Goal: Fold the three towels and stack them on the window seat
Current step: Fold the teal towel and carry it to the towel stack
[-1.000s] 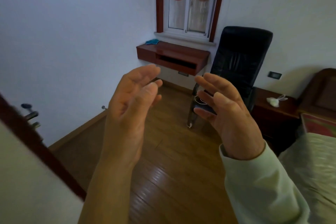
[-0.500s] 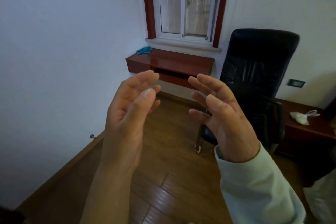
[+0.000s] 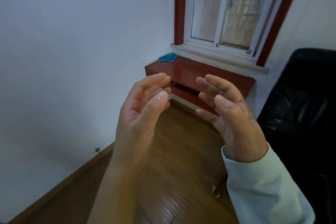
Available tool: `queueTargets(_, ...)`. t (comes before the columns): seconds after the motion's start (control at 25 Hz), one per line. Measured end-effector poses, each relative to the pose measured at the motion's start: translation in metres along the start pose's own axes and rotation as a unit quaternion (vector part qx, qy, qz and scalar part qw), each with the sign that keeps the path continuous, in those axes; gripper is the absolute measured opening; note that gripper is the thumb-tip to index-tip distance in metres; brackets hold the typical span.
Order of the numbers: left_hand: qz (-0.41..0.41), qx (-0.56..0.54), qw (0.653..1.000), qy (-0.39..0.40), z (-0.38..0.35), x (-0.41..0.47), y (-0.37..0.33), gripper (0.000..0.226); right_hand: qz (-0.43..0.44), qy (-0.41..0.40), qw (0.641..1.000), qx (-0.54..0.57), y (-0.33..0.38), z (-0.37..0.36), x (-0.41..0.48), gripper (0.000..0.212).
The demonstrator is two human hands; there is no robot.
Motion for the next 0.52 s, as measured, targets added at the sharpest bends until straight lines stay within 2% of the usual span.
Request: queueTargets(0.52,0.022,-0.023,0.999,-0.034,0.045,0.37,0.18,0.027,-0.001,-0.014,1.0,-0.011,-0.164,0.029,0.374,0.046)
Point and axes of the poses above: each hand's wrist, its own x-axis towards the middle knuckle, its own z-axis out of the back of the hand, y = z × x, the point moved 4 cm from there along x, towards the middle knuckle, and after that the axes turned 1 degree about z, right-handed, at the moved point
